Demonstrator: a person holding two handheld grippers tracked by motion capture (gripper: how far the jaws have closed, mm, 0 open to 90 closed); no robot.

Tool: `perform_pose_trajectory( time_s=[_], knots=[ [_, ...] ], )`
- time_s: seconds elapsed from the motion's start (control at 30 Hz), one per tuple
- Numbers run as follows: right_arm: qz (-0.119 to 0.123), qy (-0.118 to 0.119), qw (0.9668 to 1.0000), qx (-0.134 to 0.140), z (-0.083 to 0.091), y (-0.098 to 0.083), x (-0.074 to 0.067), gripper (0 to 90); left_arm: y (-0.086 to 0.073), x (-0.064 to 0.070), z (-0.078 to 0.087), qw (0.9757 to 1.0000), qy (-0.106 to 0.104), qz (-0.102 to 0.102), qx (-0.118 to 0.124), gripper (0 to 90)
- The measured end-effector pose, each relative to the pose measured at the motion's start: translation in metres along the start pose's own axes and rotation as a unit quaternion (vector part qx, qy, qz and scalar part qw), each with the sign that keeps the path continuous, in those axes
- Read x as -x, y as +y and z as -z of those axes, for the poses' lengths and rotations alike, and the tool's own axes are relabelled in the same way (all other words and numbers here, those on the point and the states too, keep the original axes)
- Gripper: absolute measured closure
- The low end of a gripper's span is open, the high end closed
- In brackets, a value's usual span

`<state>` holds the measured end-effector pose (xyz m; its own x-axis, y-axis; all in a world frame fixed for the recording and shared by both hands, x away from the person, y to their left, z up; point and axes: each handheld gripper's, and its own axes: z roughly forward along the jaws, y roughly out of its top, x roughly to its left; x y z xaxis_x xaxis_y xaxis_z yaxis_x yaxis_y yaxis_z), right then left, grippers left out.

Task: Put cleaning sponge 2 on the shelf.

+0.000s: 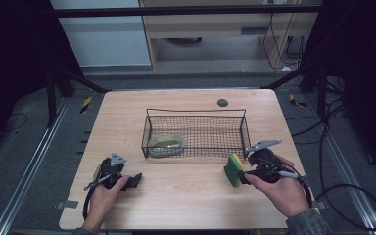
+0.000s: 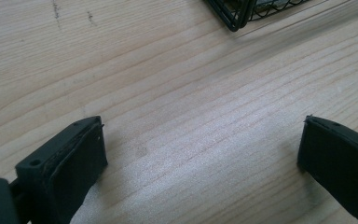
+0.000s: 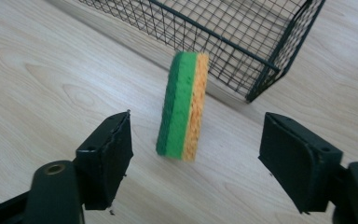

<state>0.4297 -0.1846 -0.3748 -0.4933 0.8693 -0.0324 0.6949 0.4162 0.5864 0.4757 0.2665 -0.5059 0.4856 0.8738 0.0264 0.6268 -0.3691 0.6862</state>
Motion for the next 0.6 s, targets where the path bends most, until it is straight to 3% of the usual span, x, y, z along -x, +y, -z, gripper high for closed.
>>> perform_pose_trajectory(
  time_s=[0.33,0.6],
  knots=[
    [-0.015,0.019,0.9996,-0.018,-0.019,0.019,0.003,34.3,0.000,-0.003,0.000,1.0000,0.001,0.000,0.000,0.0],
    [-0.020,0.022,0.9988,-0.039,-0.035,0.024,0.007,33.8,0.000,-0.003,0.000,1.0000,0.001,0.001,0.000,0.0]
  ],
)
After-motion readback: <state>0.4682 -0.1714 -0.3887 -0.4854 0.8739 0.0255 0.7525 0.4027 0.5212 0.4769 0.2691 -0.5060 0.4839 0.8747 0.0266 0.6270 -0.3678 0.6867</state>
